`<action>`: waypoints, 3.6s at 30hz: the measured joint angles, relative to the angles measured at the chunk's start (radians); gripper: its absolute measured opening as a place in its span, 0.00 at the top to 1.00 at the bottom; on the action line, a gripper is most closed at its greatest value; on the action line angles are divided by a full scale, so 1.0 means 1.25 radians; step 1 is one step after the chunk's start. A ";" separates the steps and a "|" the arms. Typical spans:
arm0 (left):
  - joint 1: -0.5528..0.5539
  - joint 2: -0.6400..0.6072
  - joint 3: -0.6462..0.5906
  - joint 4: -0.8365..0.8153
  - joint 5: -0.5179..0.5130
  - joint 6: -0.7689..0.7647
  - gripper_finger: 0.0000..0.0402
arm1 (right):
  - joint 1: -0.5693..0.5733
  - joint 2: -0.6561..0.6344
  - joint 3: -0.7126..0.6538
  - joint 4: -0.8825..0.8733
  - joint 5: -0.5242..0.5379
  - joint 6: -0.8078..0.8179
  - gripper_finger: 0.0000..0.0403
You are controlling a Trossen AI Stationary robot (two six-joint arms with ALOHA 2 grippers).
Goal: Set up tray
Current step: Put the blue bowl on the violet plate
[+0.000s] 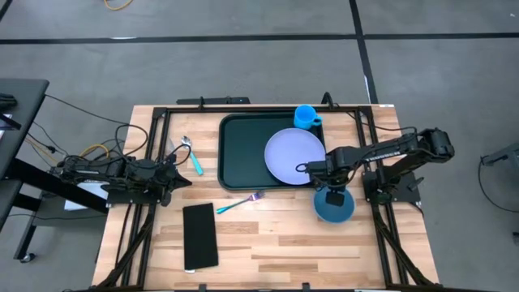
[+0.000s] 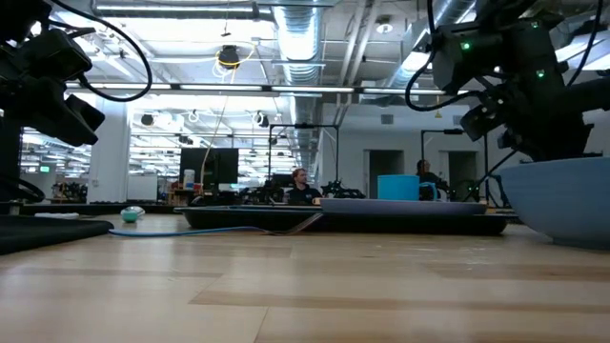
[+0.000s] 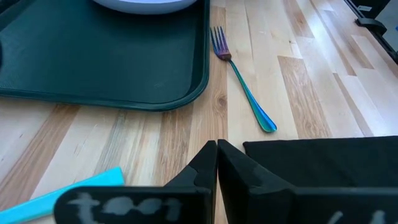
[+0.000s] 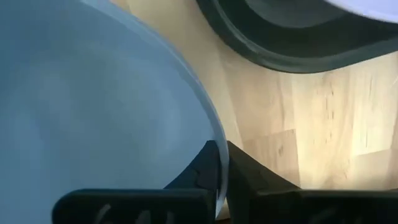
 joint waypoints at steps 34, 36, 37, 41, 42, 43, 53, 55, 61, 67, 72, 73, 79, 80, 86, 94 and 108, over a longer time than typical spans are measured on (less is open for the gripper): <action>0.000 0.000 0.000 0.000 0.000 0.000 1.00 | -0.406 0.244 0.535 -0.105 -0.046 -0.524 1.00; 0.000 0.000 0.000 0.000 0.000 0.000 1.00 | -0.424 0.294 0.564 -0.131 -0.045 -0.545 1.00; 0.000 0.000 0.000 0.000 0.000 0.000 1.00 | -0.431 0.314 0.576 -0.142 -0.044 -0.555 1.00; 0.000 0.000 0.000 0.000 0.000 0.000 1.00 | -0.450 0.380 0.607 -0.161 -0.017 -0.586 1.00; 0.000 0.000 0.000 0.000 0.000 0.000 1.00 | -0.451 0.394 0.614 -0.162 -0.008 -0.589 1.00; 0.000 0.000 0.000 0.000 0.000 0.000 1.00 | -0.451 0.407 0.620 -0.162 -0.002 -0.590 1.00; 0.000 0.000 0.000 0.000 0.000 0.000 1.00 | -0.449 0.454 0.633 -0.158 0.037 -0.628 1.00; 0.000 0.000 0.000 0.000 0.000 0.000 1.00 | -0.449 0.454 0.633 -0.150 0.038 -0.631 1.00; 0.000 0.000 0.000 0.000 0.000 0.000 1.00 | -0.454 0.454 0.633 -0.148 0.037 -0.627 1.00; 0.000 0.000 0.000 0.000 0.000 0.000 1.00 | -0.450 0.454 0.633 -0.135 0.037 -0.612 1.00; 0.000 0.000 0.000 0.000 0.000 0.000 1.00 | -0.455 0.454 0.633 -0.132 0.037 -0.604 1.00; 0.000 0.000 0.000 0.000 0.000 0.000 1.00 | -0.455 0.454 0.633 -0.129 0.038 -0.604 1.00; 0.000 0.000 0.000 0.000 0.000 0.000 1.00 | -0.454 0.454 0.633 -0.108 0.037 -0.603 1.00; 0.000 0.000 0.000 0.000 0.000 0.000 1.00 | -0.454 0.454 0.633 -0.108 0.037 -0.603 1.00; 0.000 0.000 0.000 0.000 0.000 0.000 1.00 | -0.454 0.454 0.633 -0.108 0.035 -0.602 1.00; 0.000 0.000 0.000 0.000 0.000 0.000 1.00 | -0.454 0.453 0.633 -0.108 0.035 -0.602 0.96; 0.000 0.000 0.000 0.000 0.000 0.000 1.00 | -0.454 0.453 0.633 -0.095 0.034 -0.602 0.89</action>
